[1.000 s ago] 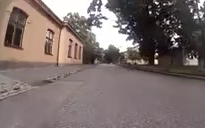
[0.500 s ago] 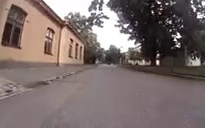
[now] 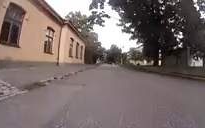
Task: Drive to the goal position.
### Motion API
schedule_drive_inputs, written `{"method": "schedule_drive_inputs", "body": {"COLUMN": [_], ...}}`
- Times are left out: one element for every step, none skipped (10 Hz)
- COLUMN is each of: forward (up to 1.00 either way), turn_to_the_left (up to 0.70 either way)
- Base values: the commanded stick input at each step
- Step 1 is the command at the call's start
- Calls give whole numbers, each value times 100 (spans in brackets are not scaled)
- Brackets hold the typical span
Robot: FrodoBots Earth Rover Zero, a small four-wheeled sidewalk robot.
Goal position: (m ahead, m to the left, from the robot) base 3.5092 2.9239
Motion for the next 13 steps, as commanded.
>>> {"method": "schedule_drive_inputs", "body": {"forward": [70,70,70,70,70,70,70,70,70,70,70,70,70], "turn_to_the_left": [0,0,0,0,-19,-35,-35,-23,-1,0,0,0,0]}}
